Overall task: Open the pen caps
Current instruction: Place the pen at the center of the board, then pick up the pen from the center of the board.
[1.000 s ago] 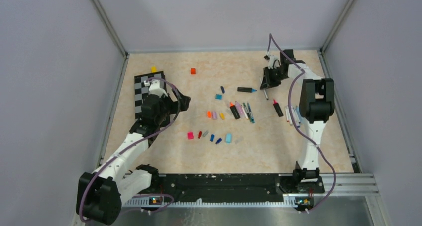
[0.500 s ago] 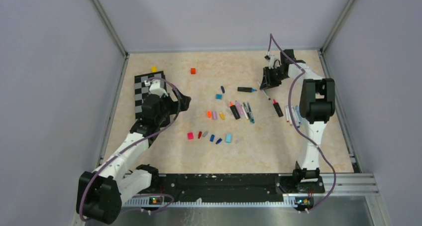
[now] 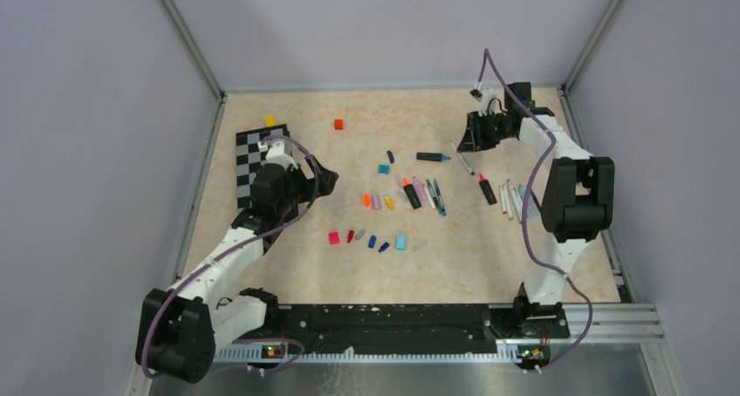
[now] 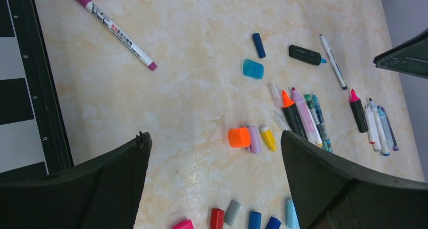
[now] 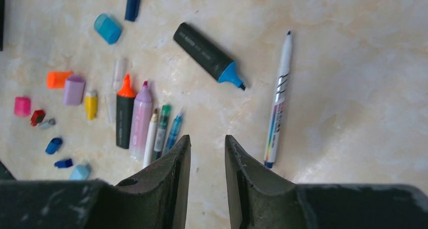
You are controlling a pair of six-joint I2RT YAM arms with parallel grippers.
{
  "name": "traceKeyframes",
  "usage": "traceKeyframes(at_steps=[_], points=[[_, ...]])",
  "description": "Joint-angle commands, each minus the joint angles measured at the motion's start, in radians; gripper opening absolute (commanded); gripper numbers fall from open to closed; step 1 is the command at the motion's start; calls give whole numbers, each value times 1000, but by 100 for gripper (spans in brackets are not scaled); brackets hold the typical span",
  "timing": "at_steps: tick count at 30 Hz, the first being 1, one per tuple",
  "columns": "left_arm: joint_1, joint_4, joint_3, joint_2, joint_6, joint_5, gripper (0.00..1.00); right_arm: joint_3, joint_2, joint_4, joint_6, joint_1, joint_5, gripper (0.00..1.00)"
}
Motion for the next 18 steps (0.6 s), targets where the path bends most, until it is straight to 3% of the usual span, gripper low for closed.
traceKeyframes(at_steps=[1, 8, 14, 18], points=[[4, 22, 53, 43, -10, -5, 99, -93, -132, 41, -66, -6, -120, 30], [4, -128, 204, 194, -28, -83, 99, -293, -294, 130, -104, -17, -241, 30], [4, -354, 402, 404, -106, -237, 98, -393, -370, 191, -105, -37, -298, 30], [4, -520, 597, 573, -148, -311, 86, -412, -376, 208, -92, -45, -334, 29]])
